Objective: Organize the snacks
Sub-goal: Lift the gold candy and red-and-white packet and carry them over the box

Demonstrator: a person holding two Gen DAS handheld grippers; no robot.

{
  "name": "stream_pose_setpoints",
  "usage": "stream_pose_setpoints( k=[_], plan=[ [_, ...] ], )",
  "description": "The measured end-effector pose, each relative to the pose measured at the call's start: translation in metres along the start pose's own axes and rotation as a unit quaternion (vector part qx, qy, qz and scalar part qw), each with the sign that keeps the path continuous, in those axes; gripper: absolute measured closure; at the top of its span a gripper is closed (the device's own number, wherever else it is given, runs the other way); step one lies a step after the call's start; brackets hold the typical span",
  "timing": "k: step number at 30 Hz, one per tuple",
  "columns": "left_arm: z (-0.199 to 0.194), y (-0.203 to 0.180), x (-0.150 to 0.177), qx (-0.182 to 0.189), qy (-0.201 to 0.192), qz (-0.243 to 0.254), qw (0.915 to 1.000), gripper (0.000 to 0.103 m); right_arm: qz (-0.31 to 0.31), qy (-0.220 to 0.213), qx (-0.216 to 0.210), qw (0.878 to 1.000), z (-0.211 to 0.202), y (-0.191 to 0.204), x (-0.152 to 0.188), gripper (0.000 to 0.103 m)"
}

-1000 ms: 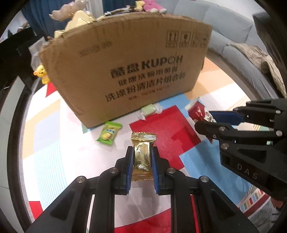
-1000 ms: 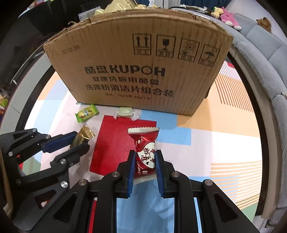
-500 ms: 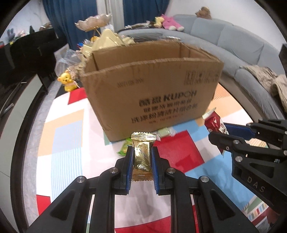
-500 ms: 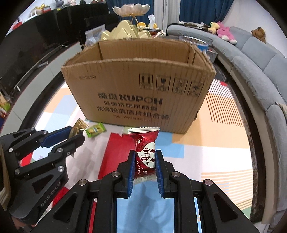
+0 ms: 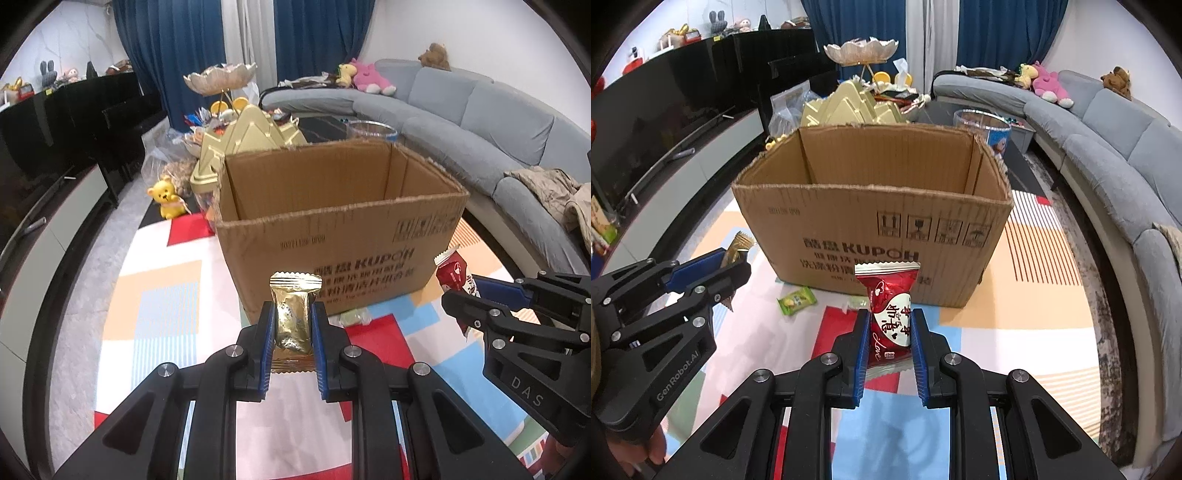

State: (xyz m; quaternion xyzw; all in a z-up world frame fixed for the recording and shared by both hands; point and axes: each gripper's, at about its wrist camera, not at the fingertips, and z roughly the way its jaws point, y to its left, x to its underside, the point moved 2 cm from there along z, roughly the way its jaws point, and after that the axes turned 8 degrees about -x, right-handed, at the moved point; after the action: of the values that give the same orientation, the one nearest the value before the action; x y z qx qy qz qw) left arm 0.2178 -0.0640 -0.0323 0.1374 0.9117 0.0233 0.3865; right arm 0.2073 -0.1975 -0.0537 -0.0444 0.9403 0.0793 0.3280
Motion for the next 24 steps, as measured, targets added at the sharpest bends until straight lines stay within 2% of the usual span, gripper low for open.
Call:
stream_pose_setpoints(
  k=[24],
  plan=[
    [-0.028, 0.008, -0.055, -0.007, -0.077, -0.018, 0.9968, 0.083, -0.016, -0.091, 0.0, 0.996, -0.044, 0.013, -0.043, 0.08]
  ],
)
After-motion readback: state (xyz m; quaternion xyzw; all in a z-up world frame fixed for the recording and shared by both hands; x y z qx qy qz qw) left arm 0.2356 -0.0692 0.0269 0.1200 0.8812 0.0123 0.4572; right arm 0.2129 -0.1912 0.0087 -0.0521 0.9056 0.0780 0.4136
